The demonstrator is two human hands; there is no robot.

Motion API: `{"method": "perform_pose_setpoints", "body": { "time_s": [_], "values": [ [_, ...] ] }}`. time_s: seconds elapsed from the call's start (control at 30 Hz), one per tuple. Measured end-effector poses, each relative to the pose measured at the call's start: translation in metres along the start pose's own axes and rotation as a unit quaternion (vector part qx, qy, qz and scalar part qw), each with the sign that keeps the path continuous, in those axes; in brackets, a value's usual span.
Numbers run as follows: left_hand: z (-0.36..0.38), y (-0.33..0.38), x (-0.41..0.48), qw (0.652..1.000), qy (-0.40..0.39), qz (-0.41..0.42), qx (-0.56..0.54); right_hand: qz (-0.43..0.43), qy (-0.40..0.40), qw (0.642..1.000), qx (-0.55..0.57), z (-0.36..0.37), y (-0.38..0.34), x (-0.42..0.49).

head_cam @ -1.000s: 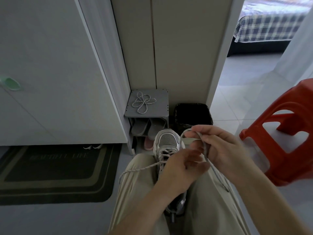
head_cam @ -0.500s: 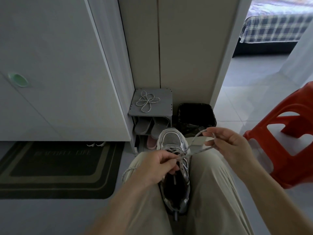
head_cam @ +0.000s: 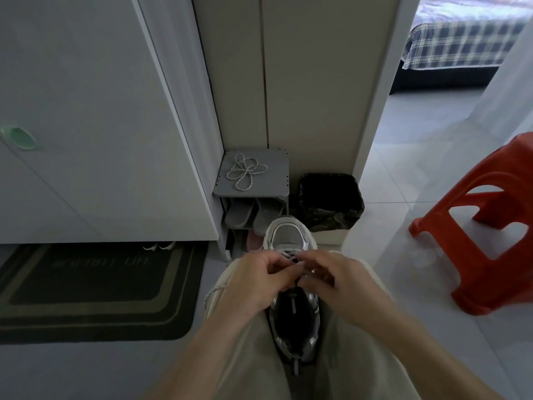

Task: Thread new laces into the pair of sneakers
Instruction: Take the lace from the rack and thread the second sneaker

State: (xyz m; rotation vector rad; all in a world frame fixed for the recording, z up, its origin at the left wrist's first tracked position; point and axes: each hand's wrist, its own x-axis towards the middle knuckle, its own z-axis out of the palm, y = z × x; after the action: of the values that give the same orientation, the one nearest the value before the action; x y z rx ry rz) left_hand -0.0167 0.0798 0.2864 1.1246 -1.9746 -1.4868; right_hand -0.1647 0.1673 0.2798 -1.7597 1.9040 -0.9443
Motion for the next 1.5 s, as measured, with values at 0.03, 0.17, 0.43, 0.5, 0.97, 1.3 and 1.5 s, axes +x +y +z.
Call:
{"method": "perform_pose_setpoints", "body": {
  "time_s": [0.03, 0.17, 0.43, 0.5, 0.97, 1.3, 1.5],
  "values": [
    [-0.001, 0.0, 0.0, 1.0, 0.018, 0.0, 0.005, 0.008, 0.016, 1.0, -0.004, 0.0, 0.004, 0.0],
    [-0.005, -0.012, 0.001, 0.981, 0.095, 0.051, 0.162, 0.043, 0.066, 0.996, -0.048, -0.003, 0.027, -0.002],
    [0.017, -0.025, -0.003, 0.945, 0.058, 0.074, 0.313, 0.045, 0.021, 0.991, -0.121, 0.002, 0.029, -0.001],
    [0.018, -0.026, -0.002, 0.954, 0.06, 0.065, 0.286, 0.041, 0.021, 0.991, -0.123, 0.003, 0.03, -0.001],
    [0.024, -0.033, -0.003, 0.96, 0.039, 0.051, 0.273, 0.056, 0.033, 0.993, -0.101, 0.006, 0.032, -0.001],
    [0.024, -0.037, -0.001, 0.964, 0.041, 0.056, 0.258, 0.072, 0.045, 0.992, -0.092, 0.01, 0.032, 0.004],
    [0.026, -0.037, -0.001, 0.965, 0.045, 0.057, 0.253, 0.08, 0.051, 0.987, -0.127, 0.014, 0.033, 0.003]
  ]
}}
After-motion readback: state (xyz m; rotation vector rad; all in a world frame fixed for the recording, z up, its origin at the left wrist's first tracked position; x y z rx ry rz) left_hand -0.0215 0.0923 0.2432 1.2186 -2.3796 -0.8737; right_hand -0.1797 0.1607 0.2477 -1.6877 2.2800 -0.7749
